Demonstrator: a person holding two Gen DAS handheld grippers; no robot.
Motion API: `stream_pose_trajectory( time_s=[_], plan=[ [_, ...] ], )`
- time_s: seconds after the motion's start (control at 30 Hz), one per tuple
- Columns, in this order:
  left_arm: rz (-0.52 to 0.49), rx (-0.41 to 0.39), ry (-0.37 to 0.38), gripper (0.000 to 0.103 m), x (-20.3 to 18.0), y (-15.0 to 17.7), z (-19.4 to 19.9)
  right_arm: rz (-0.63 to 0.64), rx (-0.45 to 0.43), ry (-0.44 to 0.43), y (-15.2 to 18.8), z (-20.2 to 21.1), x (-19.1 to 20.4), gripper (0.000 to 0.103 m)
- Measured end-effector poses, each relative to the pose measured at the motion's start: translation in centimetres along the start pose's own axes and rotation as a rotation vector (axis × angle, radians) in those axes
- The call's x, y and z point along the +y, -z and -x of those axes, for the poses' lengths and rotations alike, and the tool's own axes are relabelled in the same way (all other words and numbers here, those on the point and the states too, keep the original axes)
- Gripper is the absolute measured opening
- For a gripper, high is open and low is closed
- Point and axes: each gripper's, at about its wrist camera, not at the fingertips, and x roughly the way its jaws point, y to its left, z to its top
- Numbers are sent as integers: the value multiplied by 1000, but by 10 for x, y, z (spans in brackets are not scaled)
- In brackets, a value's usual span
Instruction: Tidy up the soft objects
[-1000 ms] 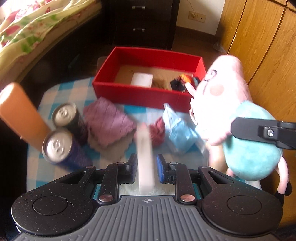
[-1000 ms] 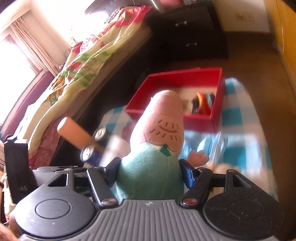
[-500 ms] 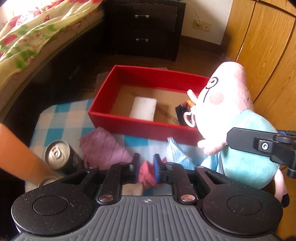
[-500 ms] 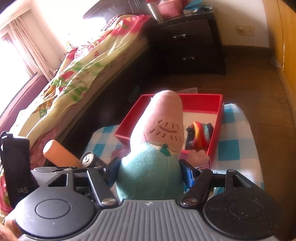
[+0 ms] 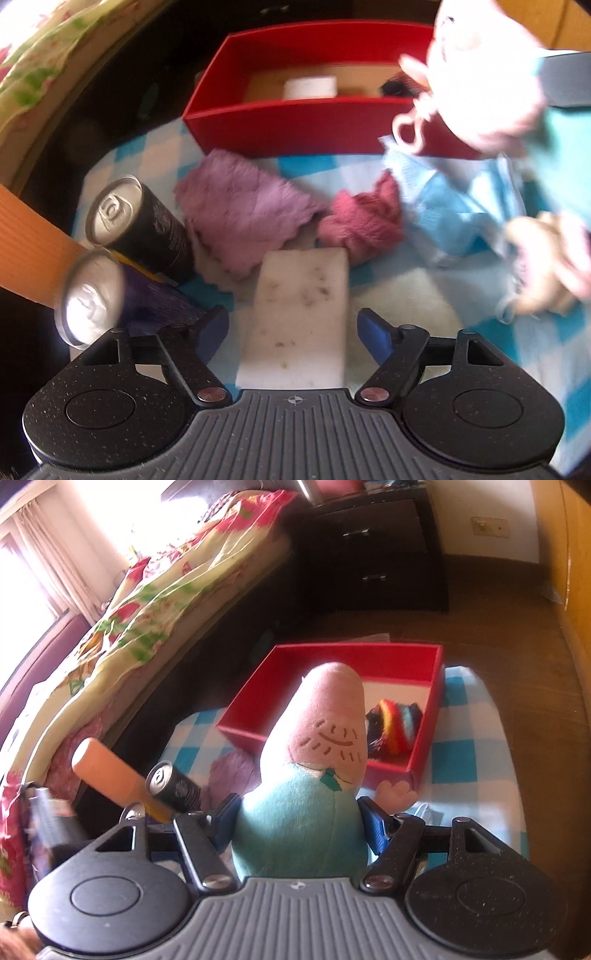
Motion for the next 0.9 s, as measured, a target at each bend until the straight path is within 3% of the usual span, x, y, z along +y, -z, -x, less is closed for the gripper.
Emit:
stream_pose_trajectory(
  time_s=[0.03, 0.1, 0.2, 0.37, 0.5, 0.57, 0.63, 0.83, 0.9],
  plan=[
    [36, 34, 30, 60, 4, -1, -7, 2, 2, -1, 1, -1, 3, 46],
    [87, 51, 72, 57, 10, 0, -10, 16, 5, -8, 4, -1, 8, 46],
    [62, 19, 42, 56, 9, 4, 0, 26, -12, -31, 4, 4, 12, 41],
    [104, -22, 99, 54, 15, 8, 21, 38, -19, -29, 1, 8, 15, 31],
    [70, -32, 121, 54, 8, 13, 31, 97, 68, 23, 15, 0, 12, 32],
    [38, -5, 85, 57, 2, 19, 23, 146, 140, 75, 27, -4, 11, 43],
    [4, 0, 12, 58, -4, 21, 11, 171, 191, 57, 42, -7, 13, 47],
    [33, 26, 32, 57, -2, 10, -3, 323, 320, 3, 75, -42, 48, 49],
    [43, 41, 37, 57, 1, 11, -7, 350, 342, 55, 88, -59, 49, 52]
  ],
)
